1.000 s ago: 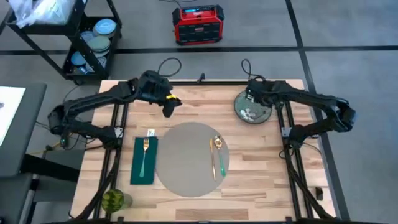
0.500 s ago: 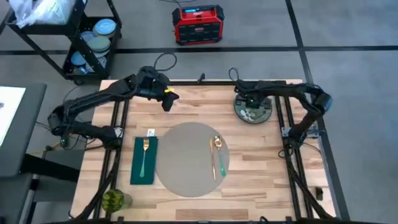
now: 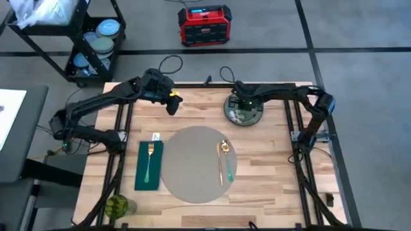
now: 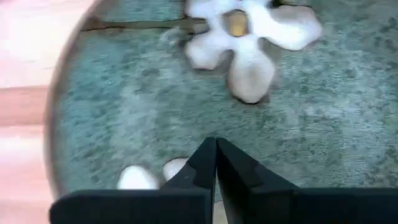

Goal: Set table place
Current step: Put the green plate on the gray table placemat

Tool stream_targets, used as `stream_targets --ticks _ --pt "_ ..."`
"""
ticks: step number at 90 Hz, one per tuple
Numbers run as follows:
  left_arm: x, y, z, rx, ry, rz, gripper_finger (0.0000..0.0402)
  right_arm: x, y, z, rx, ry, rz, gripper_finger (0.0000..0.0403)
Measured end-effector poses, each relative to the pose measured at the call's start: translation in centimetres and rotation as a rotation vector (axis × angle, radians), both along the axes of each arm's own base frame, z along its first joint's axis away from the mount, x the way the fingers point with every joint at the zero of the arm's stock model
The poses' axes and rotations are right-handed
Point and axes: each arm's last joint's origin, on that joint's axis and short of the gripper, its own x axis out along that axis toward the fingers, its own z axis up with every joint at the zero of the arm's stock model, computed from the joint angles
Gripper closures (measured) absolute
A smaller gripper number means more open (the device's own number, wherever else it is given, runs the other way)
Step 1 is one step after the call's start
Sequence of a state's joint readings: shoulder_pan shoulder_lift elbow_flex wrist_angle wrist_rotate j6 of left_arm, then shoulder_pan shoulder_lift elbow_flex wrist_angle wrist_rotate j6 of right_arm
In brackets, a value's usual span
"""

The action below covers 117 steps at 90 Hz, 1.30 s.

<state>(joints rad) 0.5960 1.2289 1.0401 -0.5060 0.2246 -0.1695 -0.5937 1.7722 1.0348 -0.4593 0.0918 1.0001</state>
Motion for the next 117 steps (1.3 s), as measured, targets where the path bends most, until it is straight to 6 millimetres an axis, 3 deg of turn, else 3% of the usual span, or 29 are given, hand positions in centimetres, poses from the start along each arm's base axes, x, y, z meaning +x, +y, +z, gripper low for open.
stream_targets --ticks 23,37,49,61,69,82,117 --pt "0.2 0.3 -0.4 -0.012 0.014 0.008 0.0395 4.7 0.3 -1.6 0.048 0.040 0.136 0.0403" --pt "0.5 0.5 -0.9 -0.036 0.030 0.018 0.0395 6.7 0.4 0.4 -0.028 0.100 0.247 0.0403" --pt "0.5 0.5 -0.8 -0.033 0.020 0.016 0.0395 7.9 -0.4 3.2 -0.100 0.063 0.285 0.0403" --pt "0.5 0.5 -0.8 -0.033 0.017 0.021 0.0395 7.0 -0.3 5.7 -0.181 0.255 0.309 0.0403" --pt "0.5 0.6 -0.8 -0.035 0.017 0.026 0.0395 5.6 -1.1 6.2 -0.151 0.329 0.339 0.0403" --pt "0.4 0.6 -0.8 -0.051 0.018 0.036 0.0395 4.7 -2.0 5.0 -0.102 0.397 0.342 0.0403" --pt "0.4 0.6 -0.8 -0.061 0.014 0.042 0.0395 4.0 -0.6 1.1 -0.001 0.348 0.347 0.0403"
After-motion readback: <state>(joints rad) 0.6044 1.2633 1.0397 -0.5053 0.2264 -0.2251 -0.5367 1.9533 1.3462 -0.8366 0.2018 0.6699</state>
